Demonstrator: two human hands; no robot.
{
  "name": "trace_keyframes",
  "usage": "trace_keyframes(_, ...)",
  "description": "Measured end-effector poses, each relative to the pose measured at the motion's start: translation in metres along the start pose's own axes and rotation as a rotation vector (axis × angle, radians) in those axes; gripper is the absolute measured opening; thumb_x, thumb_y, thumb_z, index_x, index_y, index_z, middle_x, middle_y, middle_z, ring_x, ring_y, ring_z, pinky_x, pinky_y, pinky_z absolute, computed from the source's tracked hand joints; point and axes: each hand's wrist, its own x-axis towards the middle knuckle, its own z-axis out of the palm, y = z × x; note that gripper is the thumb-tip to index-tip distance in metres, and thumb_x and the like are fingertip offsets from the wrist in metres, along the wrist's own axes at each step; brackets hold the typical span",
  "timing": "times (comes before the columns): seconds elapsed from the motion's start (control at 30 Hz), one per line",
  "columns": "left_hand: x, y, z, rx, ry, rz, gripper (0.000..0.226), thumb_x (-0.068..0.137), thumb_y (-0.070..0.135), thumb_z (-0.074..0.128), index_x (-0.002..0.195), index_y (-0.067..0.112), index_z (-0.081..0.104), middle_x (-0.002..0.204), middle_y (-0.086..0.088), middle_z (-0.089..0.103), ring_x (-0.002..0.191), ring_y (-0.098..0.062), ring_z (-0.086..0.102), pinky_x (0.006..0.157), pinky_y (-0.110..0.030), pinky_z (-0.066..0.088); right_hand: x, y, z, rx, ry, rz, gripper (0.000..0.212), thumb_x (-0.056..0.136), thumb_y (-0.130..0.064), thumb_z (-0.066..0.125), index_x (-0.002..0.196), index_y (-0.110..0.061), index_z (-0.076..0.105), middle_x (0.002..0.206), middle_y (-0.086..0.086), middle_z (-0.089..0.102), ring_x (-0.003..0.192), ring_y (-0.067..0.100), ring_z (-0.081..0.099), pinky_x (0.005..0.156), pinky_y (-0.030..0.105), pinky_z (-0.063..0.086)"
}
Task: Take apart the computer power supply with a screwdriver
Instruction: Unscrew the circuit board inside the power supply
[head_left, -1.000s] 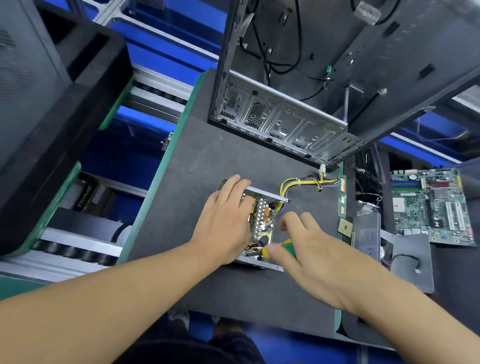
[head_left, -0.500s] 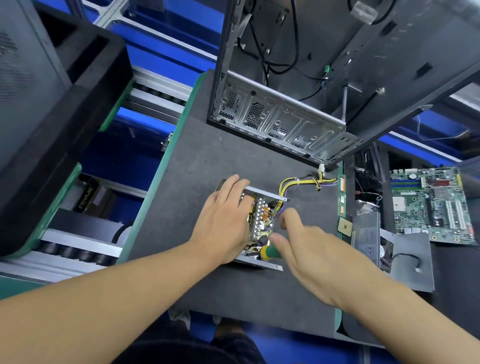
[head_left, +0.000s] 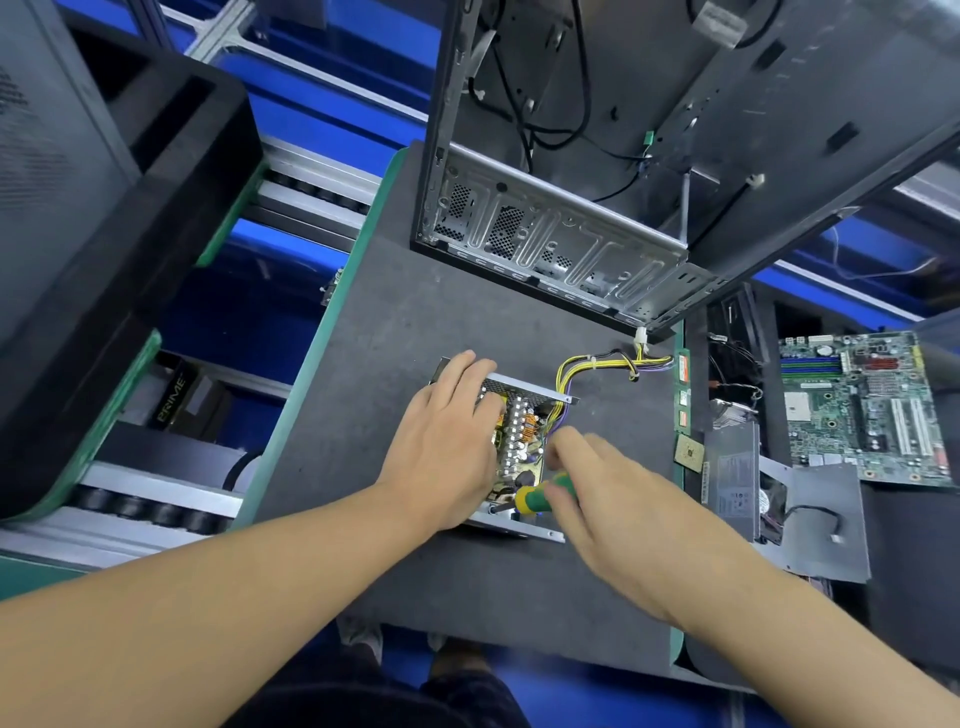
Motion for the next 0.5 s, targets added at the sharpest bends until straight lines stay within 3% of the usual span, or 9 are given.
trace_keyframes(0.1, -0.0004, -0.0004, 0.0009, 0.010, -0.005, 0.000, 0.038, 0.086, 0.019, 0.049, 0.123, 0.011, 0.054, 0.157, -0.008, 0.028, 0.151, -0.027, 0.012, 0.104, -0.037, 0.038, -0.0013, 0.0037, -0.0017, 0.099, -0.101, -0.020, 0.024, 0.092, -0.019, 0.046, 0.105, -0.034, 0.032, 0.104, -0.012, 0.030, 0.095, 0.012, 0.035, 0.074, 0.024, 0.031)
trace_keyframes(0.17, -0.0001, -0.0008, 0.0015, 0.011, -0.003, -0.001, 0.038, 0.086, 0.020, 0.049, 0.124, 0.012, 0.053, 0.158, -0.008, 0.027, 0.151, -0.026, 0.011, 0.104, -0.037, 0.038, -0.0028, 0.0020, -0.0023, 0.150, -0.087, 0.024, 0.020, 0.094, -0.031, 0.049, 0.102, -0.036, 0.032, 0.104, -0.013, 0.033, 0.093, 0.013, 0.040, 0.076, 0.027, 0.038)
trace_keyframes(0.27, -0.0001, -0.0013, 0.0012, 0.009, -0.008, -0.005, 0.039, 0.086, 0.020, 0.050, 0.124, 0.012, 0.053, 0.158, -0.008, 0.026, 0.151, -0.026, 0.010, 0.104, -0.037, 0.038, -0.0019, -0.0019, 0.0003, 0.013, -0.048, 0.100, 0.024, 0.098, -0.057, 0.029, 0.099, -0.032, 0.027, 0.098, -0.006, 0.048, 0.079, 0.025, 0.053, 0.071, 0.039, 0.045)
trace_keyframes(0.33, -0.0001, -0.0008, 0.0011, 0.016, -0.004, 0.000, 0.039, 0.086, 0.020, 0.048, 0.123, 0.011, 0.053, 0.158, -0.008, 0.027, 0.151, -0.027, 0.010, 0.104, -0.037, 0.038, -0.0010, -0.0020, 0.0024, -0.046, -0.027, 0.054, 0.020, 0.101, -0.050, 0.027, 0.102, -0.030, 0.026, 0.101, -0.003, 0.055, 0.084, 0.029, 0.057, 0.075, 0.040, 0.048)
trace_keyframes(0.4, 0.0003, -0.0005, 0.0008, 0.020, -0.002, -0.002, 0.039, 0.086, 0.020, 0.045, 0.123, 0.012, 0.053, 0.158, -0.008, 0.027, 0.151, -0.026, 0.010, 0.104, -0.036, 0.038, 0.0001, -0.0014, 0.0003, -0.020, -0.024, -0.026, 0.012, 0.102, -0.035, 0.037, 0.110, -0.030, 0.029, 0.113, -0.007, 0.045, 0.094, 0.022, 0.051, 0.080, 0.032, 0.041)
trace_keyframes(0.5, 0.0007, -0.0004, 0.0007, 0.026, -0.004, -0.007, 0.037, 0.088, 0.022, 0.044, 0.123, 0.013, 0.052, 0.158, -0.007, 0.025, 0.151, -0.026, 0.008, 0.104, -0.036, 0.037, 0.0005, 0.0018, -0.0022, 0.034, -0.134, -0.090, 0.031, 0.092, -0.015, 0.046, 0.111, -0.033, 0.031, 0.113, -0.014, 0.031, 0.100, 0.015, 0.033, 0.076, 0.023, 0.029)
